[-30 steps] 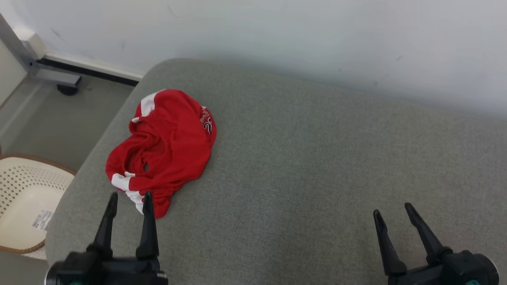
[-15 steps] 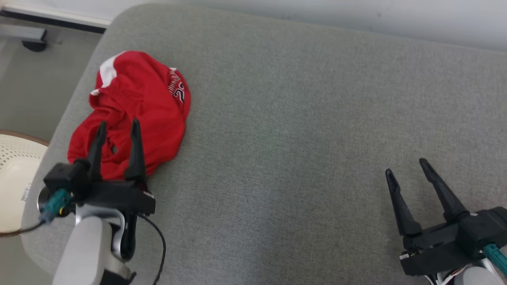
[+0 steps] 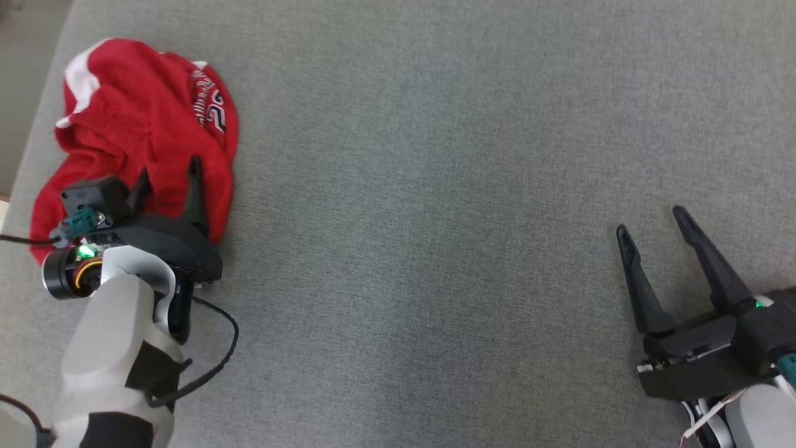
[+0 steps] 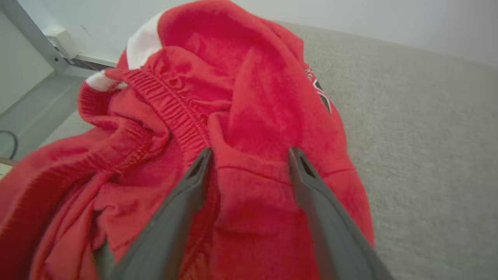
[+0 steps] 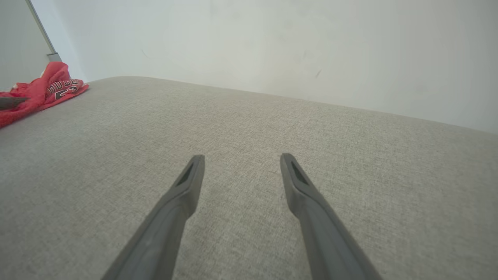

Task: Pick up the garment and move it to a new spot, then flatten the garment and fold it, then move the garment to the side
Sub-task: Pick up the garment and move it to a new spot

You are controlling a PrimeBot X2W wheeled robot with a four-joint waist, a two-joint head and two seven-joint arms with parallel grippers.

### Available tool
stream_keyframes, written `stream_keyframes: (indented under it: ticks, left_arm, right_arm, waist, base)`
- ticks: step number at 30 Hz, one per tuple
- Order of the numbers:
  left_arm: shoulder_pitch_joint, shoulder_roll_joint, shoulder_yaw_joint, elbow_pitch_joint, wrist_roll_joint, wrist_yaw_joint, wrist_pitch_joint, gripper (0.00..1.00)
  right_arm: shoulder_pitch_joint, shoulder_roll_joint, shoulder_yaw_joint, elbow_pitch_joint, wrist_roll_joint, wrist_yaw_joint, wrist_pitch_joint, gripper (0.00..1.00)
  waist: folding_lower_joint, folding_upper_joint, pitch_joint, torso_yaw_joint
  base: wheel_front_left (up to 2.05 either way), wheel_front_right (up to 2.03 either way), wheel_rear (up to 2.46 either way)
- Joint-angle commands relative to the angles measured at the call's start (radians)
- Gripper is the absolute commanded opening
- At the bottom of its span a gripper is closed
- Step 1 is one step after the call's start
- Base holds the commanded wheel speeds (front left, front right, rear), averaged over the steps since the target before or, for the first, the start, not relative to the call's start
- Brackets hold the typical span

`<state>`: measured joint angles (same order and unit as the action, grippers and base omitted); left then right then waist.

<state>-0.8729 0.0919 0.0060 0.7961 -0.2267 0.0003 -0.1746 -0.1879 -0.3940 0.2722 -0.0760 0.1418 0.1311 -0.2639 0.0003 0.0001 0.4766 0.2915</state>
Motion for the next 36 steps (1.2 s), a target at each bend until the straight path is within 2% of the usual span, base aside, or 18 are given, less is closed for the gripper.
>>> stream_keyframes:
  ticks: [1,7,8,9,15,21,30,36]
  left_arm:
    - [-0.027,0.017,-0.005,0.041,0.003,0.003,0.025,1.0]
    - [-0.064,0.026,-0.018,0.109,0.003,0.002,0.041,1.0]
    - [-0.07,0.031,-0.021,0.115,0.009,0.004,0.03,0.53]
    - [-0.073,0.033,-0.022,0.122,0.009,0.003,0.023,0.0]
    - [-0.07,0.049,-0.027,0.159,0.007,-0.003,-0.021,0.0]
    - [-0.032,0.054,-0.007,0.111,-0.018,-0.017,-0.079,0.0]
    - [0.125,0.046,0.058,-0.17,-0.06,-0.047,-0.091,0.0]
    - [0.199,0.036,0.057,-0.317,-0.081,-0.059,-0.063,0.0]
  right_arm:
    - [-0.014,-0.005,0.003,0.01,-0.007,-0.001,0.0,1.0]
    - [-0.036,0.005,0.009,0.021,-0.001,-0.001,0.001,1.0]
    - [-0.037,0.007,0.011,0.022,0.0,-0.001,0.001,1.0]
    - [-0.038,0.011,0.012,0.023,0.001,-0.001,0.001,1.0]
    - [-0.036,0.033,0.016,0.028,0.009,-0.001,0.0,1.0]
    - [-0.023,0.06,0.014,0.03,0.016,-0.001,0.0,1.0]
    - [0.029,0.131,0.005,0.043,0.029,-0.001,0.0,1.0]
    - [0.066,0.166,0.004,0.05,0.035,-0.001,0.0,1.0]
  waist:
    - [-0.0003,-0.0001,0.034,-0.018]
    - [-0.0003,-0.0001,0.039,-0.026]
    - [-0.0003,-0.0001,0.038,-0.028]
    - [-0.0003,-0.0001,0.035,-0.03]
    - [-0.0003,-0.0001,0.006,-0.043]
    - [-0.0003,-0.0001,-0.054,-0.062]
    - [-0.0003,-0.0001,-0.198,-0.116]
    - [-0.0003,-0.0001,-0.29,-0.162]
  base:
    - [0.0,0.0,0.0]
    - [0.0,0.0,0.0]
    - [0.0,0.0,0.0]
    - [0.0,0.0,0.0]
    - [0.0,0.0,0.0]
    - [0.0,0.0,0.0]
    - [0.0,0.0,0.0]
    - [0.0,0.0,0.0]
